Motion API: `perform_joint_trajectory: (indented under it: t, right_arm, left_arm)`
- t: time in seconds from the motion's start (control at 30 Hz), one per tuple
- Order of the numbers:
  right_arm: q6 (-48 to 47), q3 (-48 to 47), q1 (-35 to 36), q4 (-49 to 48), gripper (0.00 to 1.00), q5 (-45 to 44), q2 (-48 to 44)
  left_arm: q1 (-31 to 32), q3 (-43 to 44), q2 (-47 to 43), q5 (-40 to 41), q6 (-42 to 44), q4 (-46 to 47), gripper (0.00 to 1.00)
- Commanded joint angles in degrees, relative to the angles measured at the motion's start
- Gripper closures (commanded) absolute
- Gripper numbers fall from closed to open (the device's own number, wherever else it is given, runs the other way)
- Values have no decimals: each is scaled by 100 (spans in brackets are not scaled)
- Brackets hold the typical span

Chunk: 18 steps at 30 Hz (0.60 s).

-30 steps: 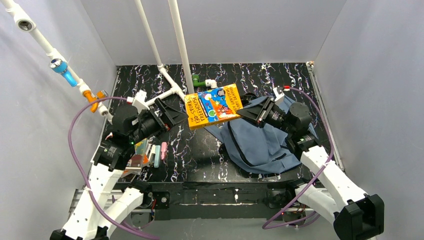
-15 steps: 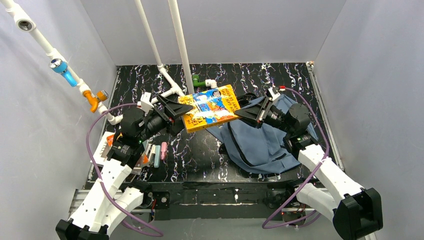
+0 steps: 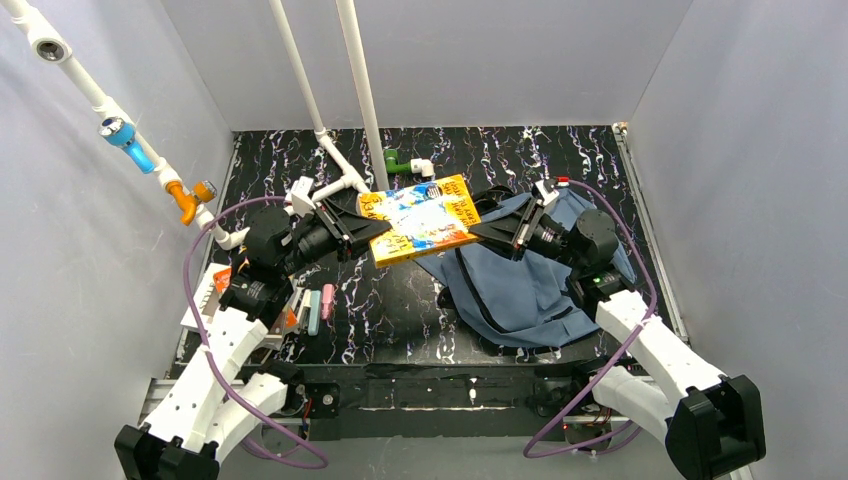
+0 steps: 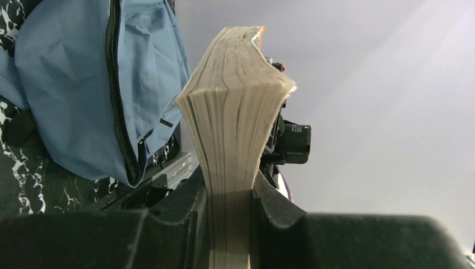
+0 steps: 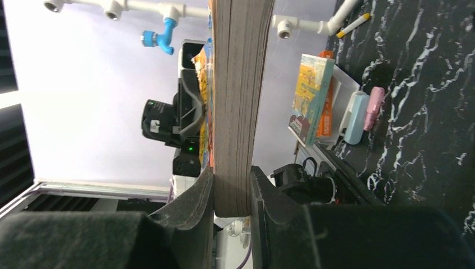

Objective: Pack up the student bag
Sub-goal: Pick up the book at the corner of the board, then place the book in the student bag.

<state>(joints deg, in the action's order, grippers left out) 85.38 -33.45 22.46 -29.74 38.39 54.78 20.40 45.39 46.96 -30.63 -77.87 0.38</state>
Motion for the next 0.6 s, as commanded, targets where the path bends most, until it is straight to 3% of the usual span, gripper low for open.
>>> perform_joint_trajectory:
  t: [0.0, 0.1, 0.17, 0.23, 0.33, 0.47, 0.57]
  right_arm:
    - [-1416, -780, -25, 1568, 96, 92, -99]
    - [-4209, -2037, -24, 5171, 55, -1154, 126]
    - [-5351, -2565, -23, 6711, 43, -2229, 236]
    - [-6018, -2721, -18, 7194, 36, -3006, 237]
    - [-6348, -2767, 351, 7618, 36, -3847, 462]
    - [-5842, -3067, 2642, 8250, 32, -6308, 1361]
    - [-5375, -3432, 3830, 8550, 29, -7370, 1997]
  left_arm:
    - [21, 327, -147, -26, 792, -263, 100]
    - [17, 776, -238, 479, 1780, -1498, 100]
    - [16, 975, -358, 845, 2374, -2170, 100]
    - [17, 1114, -521, 1299, 2836, -2815, 100]
    - [22, 1272, -784, 1747, 3200, -3516, 100]
    - [24, 1410, -1038, 1896, 3382, -3826, 100]
    - [17, 1390, -1130, 1981, 3391, -3928, 100]
